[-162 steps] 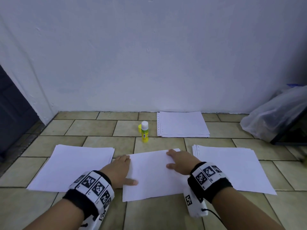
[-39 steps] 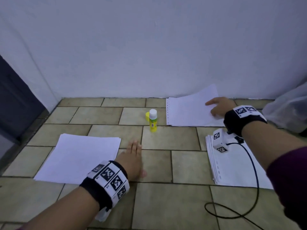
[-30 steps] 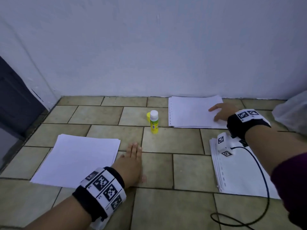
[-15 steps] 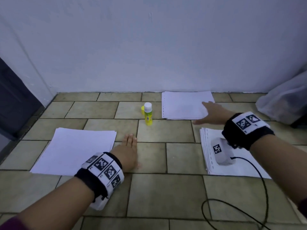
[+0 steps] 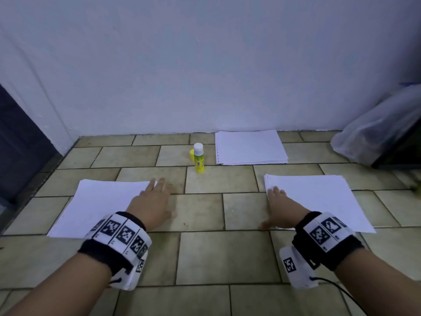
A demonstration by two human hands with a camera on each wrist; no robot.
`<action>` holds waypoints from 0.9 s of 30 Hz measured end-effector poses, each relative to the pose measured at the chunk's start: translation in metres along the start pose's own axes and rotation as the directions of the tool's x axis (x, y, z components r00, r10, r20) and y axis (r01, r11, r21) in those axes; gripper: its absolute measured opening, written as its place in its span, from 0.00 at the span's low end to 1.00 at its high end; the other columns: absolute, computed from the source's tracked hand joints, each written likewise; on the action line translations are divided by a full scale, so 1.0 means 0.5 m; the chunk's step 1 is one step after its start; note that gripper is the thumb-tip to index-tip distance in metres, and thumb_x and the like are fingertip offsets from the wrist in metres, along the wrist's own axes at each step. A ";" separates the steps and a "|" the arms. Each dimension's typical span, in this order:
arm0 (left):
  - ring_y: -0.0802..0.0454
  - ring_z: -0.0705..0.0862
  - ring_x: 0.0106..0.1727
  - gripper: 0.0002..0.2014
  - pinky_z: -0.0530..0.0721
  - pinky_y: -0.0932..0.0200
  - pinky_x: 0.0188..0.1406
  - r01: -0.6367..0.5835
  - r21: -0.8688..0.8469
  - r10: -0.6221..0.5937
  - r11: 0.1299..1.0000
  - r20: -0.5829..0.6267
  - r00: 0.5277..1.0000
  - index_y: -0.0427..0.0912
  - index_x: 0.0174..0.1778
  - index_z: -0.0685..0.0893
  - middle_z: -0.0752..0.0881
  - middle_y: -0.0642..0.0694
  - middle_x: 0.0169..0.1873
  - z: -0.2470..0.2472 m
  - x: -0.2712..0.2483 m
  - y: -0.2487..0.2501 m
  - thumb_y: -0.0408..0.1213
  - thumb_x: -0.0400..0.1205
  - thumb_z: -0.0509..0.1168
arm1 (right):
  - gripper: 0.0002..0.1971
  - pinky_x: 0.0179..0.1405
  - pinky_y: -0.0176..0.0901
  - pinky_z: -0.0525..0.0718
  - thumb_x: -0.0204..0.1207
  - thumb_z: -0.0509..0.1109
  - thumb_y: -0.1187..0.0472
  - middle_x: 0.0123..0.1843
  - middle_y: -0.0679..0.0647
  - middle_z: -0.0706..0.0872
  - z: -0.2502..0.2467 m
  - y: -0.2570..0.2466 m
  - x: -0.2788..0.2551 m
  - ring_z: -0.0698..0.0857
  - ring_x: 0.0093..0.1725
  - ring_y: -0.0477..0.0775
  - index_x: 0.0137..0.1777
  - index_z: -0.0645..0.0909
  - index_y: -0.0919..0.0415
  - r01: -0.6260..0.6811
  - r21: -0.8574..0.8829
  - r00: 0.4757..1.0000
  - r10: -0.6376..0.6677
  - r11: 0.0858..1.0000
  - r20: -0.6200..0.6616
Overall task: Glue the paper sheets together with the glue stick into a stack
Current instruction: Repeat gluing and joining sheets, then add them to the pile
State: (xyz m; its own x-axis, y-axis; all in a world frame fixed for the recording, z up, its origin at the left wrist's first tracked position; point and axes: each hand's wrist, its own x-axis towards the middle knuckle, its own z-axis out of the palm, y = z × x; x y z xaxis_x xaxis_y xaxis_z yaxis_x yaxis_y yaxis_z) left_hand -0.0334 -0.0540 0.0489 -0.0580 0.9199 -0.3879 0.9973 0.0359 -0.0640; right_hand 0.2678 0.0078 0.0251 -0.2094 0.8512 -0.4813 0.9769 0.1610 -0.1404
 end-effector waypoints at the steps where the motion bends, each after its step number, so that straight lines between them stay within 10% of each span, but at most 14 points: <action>1: 0.41 0.40 0.85 0.40 0.61 0.44 0.80 0.068 0.010 -0.068 0.998 -0.004 0.998 0.42 0.85 0.43 0.40 0.42 0.84 -0.002 -0.007 -0.021 0.50 0.85 0.61 | 0.59 0.80 0.56 0.61 0.67 0.78 0.42 0.85 0.63 0.43 0.001 -0.001 -0.003 0.46 0.84 0.63 0.82 0.42 0.70 0.010 0.006 1.000 -0.009 1.000 -0.011; 5: 0.32 0.46 0.83 0.50 0.67 0.41 0.75 0.320 0.030 -0.321 0.947 0.131 0.938 0.40 0.84 0.46 0.45 0.39 0.84 0.013 -0.017 -0.102 0.57 0.77 0.69 | 0.59 0.80 0.52 0.62 0.67 0.77 0.42 0.85 0.62 0.45 0.002 -0.001 -0.007 0.49 0.84 0.62 0.82 0.42 0.70 0.038 0.020 0.998 -0.037 0.999 -0.046; 9: 0.51 0.81 0.65 0.36 0.78 0.58 0.61 0.274 0.101 -0.284 0.956 0.097 0.954 0.44 0.71 0.72 0.82 0.50 0.63 0.030 -0.027 -0.126 0.57 0.70 0.71 | 0.58 0.78 0.50 0.65 0.66 0.78 0.41 0.83 0.61 0.51 0.000 0.000 -0.008 0.54 0.82 0.60 0.82 0.46 0.69 0.047 0.024 0.997 -0.046 0.999 -0.065; 15: 0.52 0.81 0.62 0.27 0.79 0.59 0.60 0.305 0.052 -0.309 0.951 0.113 0.944 0.43 0.71 0.72 0.81 0.49 0.63 -0.003 -0.033 -0.132 0.46 0.78 0.69 | 0.57 0.78 0.49 0.65 0.65 0.78 0.40 0.83 0.60 0.54 -0.003 0.002 -0.008 0.56 0.82 0.59 0.82 0.49 0.68 0.048 0.031 0.997 -0.046 0.998 -0.065; 19: 0.52 0.80 0.42 0.13 0.72 0.62 0.34 0.225 -0.012 -0.225 0.974 0.000 0.974 0.41 0.63 0.76 0.84 0.50 0.47 -0.079 -0.067 -0.041 0.36 0.84 0.56 | 0.54 0.76 0.49 0.67 0.64 0.78 0.38 0.81 0.58 0.60 -0.009 0.005 -0.007 0.62 0.79 0.57 0.80 0.56 0.66 0.038 0.055 0.997 -0.035 0.998 -0.070; 27: 0.42 0.80 0.62 0.23 0.73 0.54 0.48 -0.185 -0.041 0.185 0.982 -0.008 0.983 0.39 0.69 0.70 0.80 0.41 0.62 -0.051 -0.037 0.224 0.45 0.83 0.64 | 0.23 0.64 0.46 0.75 0.81 0.64 0.50 0.71 0.60 0.73 -0.059 -0.005 0.016 0.75 0.69 0.58 0.71 0.73 0.63 -0.057 0.038 0.988 0.062 0.998 -0.143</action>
State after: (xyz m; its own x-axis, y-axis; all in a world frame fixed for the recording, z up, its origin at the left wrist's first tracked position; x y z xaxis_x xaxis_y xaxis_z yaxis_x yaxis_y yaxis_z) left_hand 0.0803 -0.0570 0.0724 0.1281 0.9136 -0.3860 0.9918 -0.1193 0.0469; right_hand 0.2651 0.0289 0.0470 -0.1400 0.9222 -0.3604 0.9851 0.0929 -0.1449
